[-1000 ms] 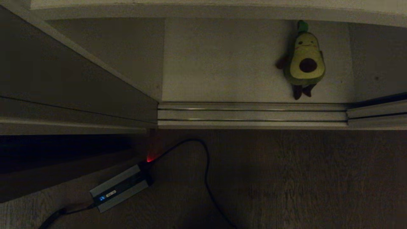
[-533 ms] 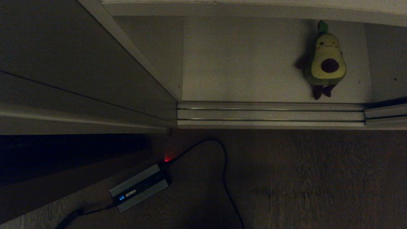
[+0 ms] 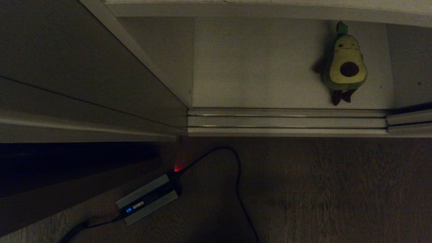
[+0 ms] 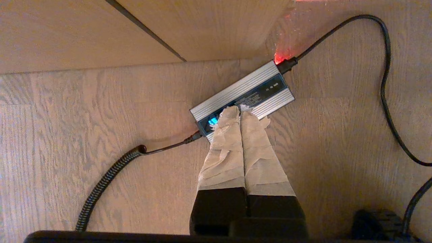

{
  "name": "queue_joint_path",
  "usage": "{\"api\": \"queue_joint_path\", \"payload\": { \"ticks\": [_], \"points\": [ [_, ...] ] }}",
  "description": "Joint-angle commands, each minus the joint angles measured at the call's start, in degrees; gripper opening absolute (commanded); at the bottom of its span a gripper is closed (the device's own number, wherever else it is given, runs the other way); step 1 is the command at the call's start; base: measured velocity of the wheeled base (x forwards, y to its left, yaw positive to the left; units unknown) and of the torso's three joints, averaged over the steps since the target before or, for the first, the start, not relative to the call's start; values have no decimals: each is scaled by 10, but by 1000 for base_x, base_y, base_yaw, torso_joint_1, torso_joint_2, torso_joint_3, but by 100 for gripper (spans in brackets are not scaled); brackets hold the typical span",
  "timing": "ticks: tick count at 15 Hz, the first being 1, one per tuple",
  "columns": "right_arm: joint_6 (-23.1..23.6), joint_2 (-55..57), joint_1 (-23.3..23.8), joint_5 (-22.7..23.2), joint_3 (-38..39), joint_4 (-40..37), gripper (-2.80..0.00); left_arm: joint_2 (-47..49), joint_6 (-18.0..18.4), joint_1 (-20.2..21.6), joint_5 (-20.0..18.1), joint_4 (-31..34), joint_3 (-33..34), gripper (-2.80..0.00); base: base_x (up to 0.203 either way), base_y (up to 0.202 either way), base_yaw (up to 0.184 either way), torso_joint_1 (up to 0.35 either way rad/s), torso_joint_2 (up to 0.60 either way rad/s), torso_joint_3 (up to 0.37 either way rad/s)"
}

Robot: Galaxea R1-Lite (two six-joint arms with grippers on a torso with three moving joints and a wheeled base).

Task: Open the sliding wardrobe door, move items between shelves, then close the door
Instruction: Place the green doll on the higher shelf

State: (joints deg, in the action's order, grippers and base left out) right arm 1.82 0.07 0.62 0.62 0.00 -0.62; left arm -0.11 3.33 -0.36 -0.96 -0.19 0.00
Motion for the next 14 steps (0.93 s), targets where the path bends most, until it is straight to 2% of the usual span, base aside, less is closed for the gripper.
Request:
{"api": "queue_joint_path", "payload": {
  "ticks": [1, 8, 11, 14],
  "points": [
    [0, 0, 0, 0, 3, 0, -280, 1, 0, 0, 0, -1, 0, -280, 0, 0, 0, 0, 0, 0],
    [1, 0, 0, 0, 3, -1, -280, 1, 0, 0, 0, -1, 0, -280, 0, 0, 0, 0, 0, 0],
    [-13, 1, -1, -1, 2, 1, -280, 1, -3, 0, 0, -1, 0, -280, 0, 0, 0, 0, 0, 0],
    [2, 4, 0, -2, -9, -21, -280, 1, -4, 0, 0, -2, 0, -280, 0, 0, 0, 0, 0, 0]
  ]
}}
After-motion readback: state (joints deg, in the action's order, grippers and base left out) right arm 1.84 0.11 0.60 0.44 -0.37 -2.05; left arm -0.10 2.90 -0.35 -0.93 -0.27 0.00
